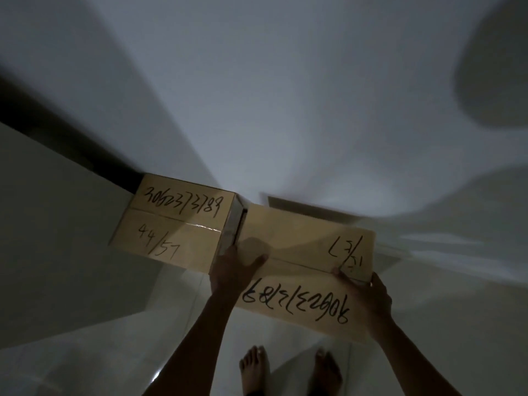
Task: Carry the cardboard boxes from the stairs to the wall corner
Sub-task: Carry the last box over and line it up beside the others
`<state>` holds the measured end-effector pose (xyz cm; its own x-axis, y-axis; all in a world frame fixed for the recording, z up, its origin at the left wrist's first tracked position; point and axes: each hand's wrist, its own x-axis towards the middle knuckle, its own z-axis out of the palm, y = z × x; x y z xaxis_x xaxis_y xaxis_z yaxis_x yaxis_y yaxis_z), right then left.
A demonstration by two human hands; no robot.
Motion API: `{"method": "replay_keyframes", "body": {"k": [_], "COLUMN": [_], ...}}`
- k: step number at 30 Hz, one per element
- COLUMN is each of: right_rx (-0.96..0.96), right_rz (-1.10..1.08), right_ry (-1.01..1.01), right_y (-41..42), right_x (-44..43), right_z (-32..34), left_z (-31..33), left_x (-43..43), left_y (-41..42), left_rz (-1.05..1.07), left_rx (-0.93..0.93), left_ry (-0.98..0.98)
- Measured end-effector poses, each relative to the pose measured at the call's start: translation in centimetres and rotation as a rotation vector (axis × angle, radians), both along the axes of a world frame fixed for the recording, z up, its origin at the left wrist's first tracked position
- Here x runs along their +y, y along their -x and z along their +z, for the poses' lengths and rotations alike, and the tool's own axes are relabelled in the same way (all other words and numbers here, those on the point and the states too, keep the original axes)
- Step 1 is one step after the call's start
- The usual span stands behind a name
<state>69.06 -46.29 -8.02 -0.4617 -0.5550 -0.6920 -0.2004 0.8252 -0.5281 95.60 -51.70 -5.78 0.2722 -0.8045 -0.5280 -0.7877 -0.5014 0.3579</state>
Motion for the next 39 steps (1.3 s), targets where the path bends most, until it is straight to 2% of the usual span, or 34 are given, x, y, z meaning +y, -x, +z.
{"method": "replay_keyframes", "body": {"k": [7,10,12,15,27,34,39], "right_rx": [0.030,0.090,0.111,0.107,0.089,0.217,0.349], "right_rz": [-0.049,-0.016,0.010,0.030,0.076,0.241,0.455], "right_ry": [0.019,0.042,0.048,0.054,0.045,0.051,0.182], "right_y": [-2.2,-2.7,-2.8,-3.2,-5.4,-6.3,-7.0], "right_x": [-2.3,-2.5,-2.8,-3.8,-5.3,-5.4,-3.4], "right_z": [-7.2,-8.3,-8.5,-8.3,-8.8,-5.8,1.5], "left_z": [-7.8,-9.2,-9.8,-10.6,-11.4,-9.1,0.2], "left_x": [-1.1,0.0,0.5,0.7,-0.9,-0.8,0.4], "left_y": [-1.3,-1.7,-2.0,-2.5,-5.5,-6.1,-7.3], "left_rz": [-0.187,-0.284,-0.424,-0.551,-0.662,-0.650,-0.632], "left_rx": [-0.037,-0.118,-0.158,-0.087,-0.132,-0.093,-0.116], "left_ry": [0.118,0.164,0.217,0.287,0.299,0.209,0.075]}}
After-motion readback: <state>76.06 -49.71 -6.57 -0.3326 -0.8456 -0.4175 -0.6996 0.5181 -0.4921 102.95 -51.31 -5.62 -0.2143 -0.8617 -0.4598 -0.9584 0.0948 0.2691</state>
